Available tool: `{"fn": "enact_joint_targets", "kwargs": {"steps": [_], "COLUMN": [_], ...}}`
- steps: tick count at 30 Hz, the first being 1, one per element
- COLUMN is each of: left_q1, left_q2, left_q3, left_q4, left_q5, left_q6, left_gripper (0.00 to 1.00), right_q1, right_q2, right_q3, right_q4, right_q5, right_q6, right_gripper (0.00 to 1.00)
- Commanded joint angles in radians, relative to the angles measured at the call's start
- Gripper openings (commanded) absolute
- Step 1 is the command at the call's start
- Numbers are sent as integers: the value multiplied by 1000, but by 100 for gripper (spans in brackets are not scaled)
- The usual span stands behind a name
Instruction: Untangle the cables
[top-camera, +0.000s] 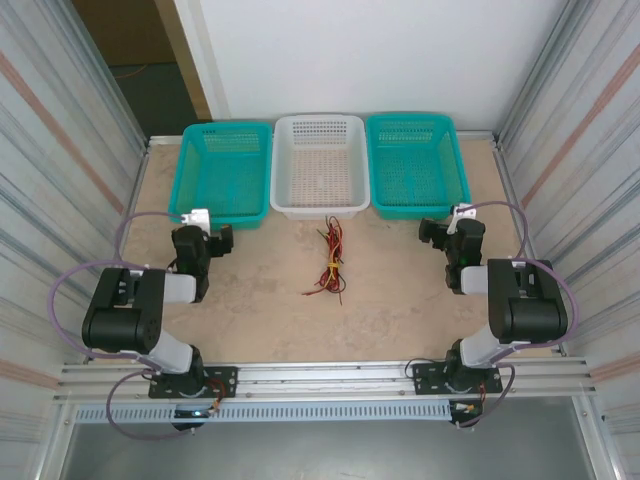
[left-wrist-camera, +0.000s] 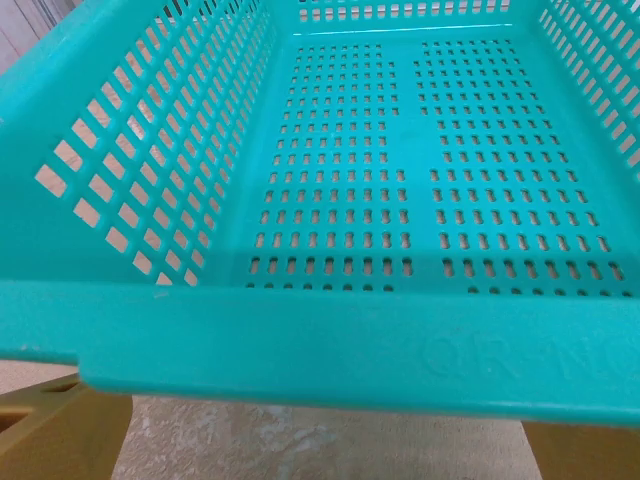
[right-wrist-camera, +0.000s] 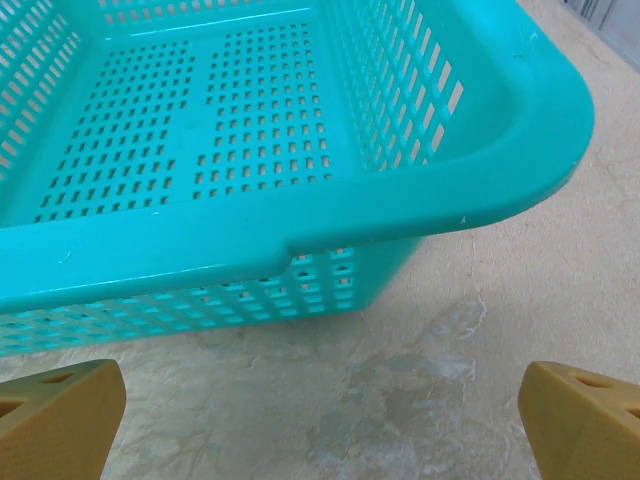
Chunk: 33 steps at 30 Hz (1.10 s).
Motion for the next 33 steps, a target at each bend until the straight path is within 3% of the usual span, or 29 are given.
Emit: {"fn": "enact_joint_targets", "kwargs": {"steps": [1, 29, 32, 33], "left_q1": [1, 0, -18, -44], "left_q2": [-11, -15, -96, -157], "left_q3": [16, 17, -7, 9], "left_q4": [19, 14, 21, -67], "left_q5": [0, 2, -19, -79], "left_q6": [14, 11, 49, 62], "left_gripper": [99, 99, 99, 99], "right_q1": [-3, -3, 36, 47], "right_q2": [-8, -14, -132, -180], "right_q3": [2, 3, 78, 87], "right_q4": [6, 8, -216, -261], "right_q5": [-2, 5, 149, 183], "right_q6": [-23, -22, -13, -13], "right_gripper": [99, 99, 99, 99]}}
